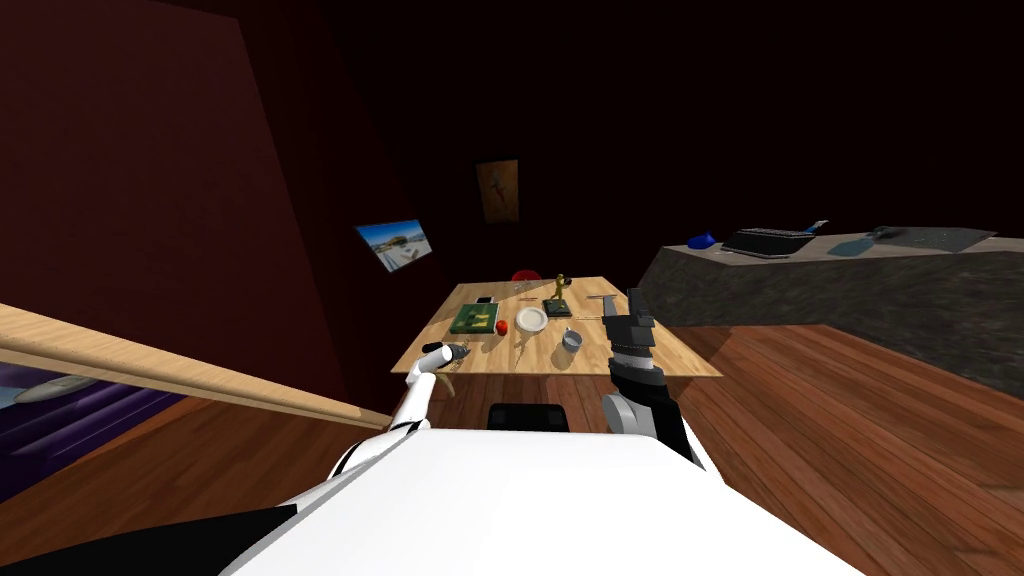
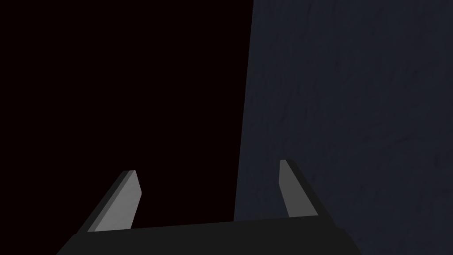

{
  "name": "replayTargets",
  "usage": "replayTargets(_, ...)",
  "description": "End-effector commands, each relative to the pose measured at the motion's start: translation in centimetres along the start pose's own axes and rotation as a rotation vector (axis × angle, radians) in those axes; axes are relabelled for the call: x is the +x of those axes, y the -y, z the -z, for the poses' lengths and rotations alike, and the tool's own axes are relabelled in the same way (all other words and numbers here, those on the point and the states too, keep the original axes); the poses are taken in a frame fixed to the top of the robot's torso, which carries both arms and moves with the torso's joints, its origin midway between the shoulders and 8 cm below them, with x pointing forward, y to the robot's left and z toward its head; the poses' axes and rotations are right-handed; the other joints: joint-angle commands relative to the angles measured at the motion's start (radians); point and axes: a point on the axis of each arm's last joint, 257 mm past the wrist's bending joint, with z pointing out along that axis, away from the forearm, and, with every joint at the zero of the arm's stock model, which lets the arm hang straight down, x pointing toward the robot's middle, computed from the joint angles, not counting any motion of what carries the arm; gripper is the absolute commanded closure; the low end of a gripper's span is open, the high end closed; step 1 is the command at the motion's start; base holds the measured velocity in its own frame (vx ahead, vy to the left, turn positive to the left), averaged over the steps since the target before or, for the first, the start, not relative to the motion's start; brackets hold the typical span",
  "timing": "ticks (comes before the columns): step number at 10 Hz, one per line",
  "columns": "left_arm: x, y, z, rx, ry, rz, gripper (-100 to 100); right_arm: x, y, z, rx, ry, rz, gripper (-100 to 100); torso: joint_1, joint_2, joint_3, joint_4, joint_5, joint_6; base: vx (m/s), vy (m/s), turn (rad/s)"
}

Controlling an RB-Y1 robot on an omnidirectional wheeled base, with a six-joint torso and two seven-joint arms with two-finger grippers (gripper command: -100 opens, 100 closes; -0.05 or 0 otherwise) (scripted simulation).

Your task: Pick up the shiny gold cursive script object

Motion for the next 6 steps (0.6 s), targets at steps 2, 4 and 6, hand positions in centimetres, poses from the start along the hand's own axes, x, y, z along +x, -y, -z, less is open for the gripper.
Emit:
replayTargets(2, -0.98, -1.06, -0.62, -0.001, -0.001, -0.003, -100, 0.0, 0.0, 0.0, 0.0, 0.0, 0.0, 0, 0.001, -0.002, -0.001, 0.0, 0.0, 0.0, 0.071, 0.017, 0.016)
replayTargets(4, -1.23, -1.25, -0.77, -0.003, 0.001, -0.002, -100, 0.0, 0.0, 0.0, 0.0, 0.0, 0.0, 0, 0.002, -0.005, -0.003, -0.001, 0.0, 0.0, 0.061, 0.021, 0.006)
replayTargets(6, -1.22, -1.24, -0.81, -0.001, -0.001, -0.004, 100, 0.0, 0.0, 0.0, 0.0, 0.0, 0.0, 0, 0.0, 0.0, 0.0, 0.0, 0.0, 0.0, 0.003, 0.001, 0.0)
